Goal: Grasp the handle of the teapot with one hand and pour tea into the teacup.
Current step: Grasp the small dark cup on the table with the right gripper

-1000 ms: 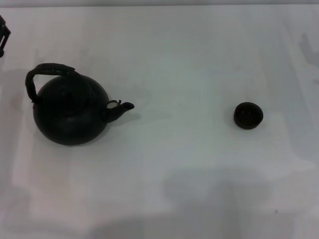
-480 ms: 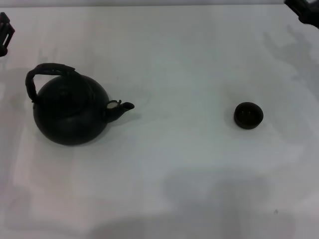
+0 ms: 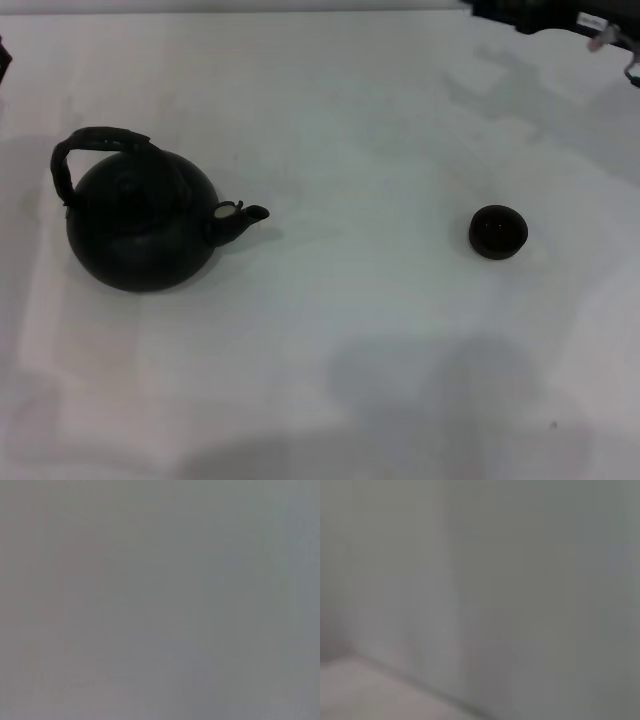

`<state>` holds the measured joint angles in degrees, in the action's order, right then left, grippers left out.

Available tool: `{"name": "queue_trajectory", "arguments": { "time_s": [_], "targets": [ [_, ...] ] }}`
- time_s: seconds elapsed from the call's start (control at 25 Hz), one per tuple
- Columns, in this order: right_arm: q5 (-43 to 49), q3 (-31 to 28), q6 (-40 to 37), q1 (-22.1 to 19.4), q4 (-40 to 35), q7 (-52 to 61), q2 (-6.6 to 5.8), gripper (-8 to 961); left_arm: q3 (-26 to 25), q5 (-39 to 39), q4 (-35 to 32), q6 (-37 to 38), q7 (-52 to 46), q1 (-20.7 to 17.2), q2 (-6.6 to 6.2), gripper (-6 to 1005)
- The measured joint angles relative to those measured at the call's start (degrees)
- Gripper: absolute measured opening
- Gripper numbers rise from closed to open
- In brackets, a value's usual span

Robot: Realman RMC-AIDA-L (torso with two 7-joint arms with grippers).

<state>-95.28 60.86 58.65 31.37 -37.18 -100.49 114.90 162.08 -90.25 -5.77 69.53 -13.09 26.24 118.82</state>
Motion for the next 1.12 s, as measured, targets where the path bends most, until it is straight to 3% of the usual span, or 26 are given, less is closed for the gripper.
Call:
{"name": "queue_trajectory", "arguments": {
  "time_s": [0.2,0.4,0.6,0.84,1.12],
  "targets": [
    [18.83,2.28,-0.28,0.97,-12.14,14.94,-0.02,825,-0.01,-1.30,0.13,0.00,0.11,0.41,-0.04,888],
    [34.89,2.10,5.41,1.60,-20.47,28.81,-0.10,826,-0.01,-1.34,0.14,0.00,0.01,0.75,-0.02,888],
    [42.59,4.01,9.67,2.64,-23.22,34.21,0.31,826,-0.01,-1.53,0.14,0.00,-0.16,1.39,0.07,887],
    [45.55,6.37,15.36,4.41,-23.95,35.91,0.30,826,-0.01,-1.87,0.15,0.00,-0.18,2.18,0.09,887],
    [49.10,12.02,16.48,5.23,-24.36,39.66,0.35,826,-0.01,-3.75,0.45,-0.01,-0.14,2.85,-0.02,888]
  ]
}}
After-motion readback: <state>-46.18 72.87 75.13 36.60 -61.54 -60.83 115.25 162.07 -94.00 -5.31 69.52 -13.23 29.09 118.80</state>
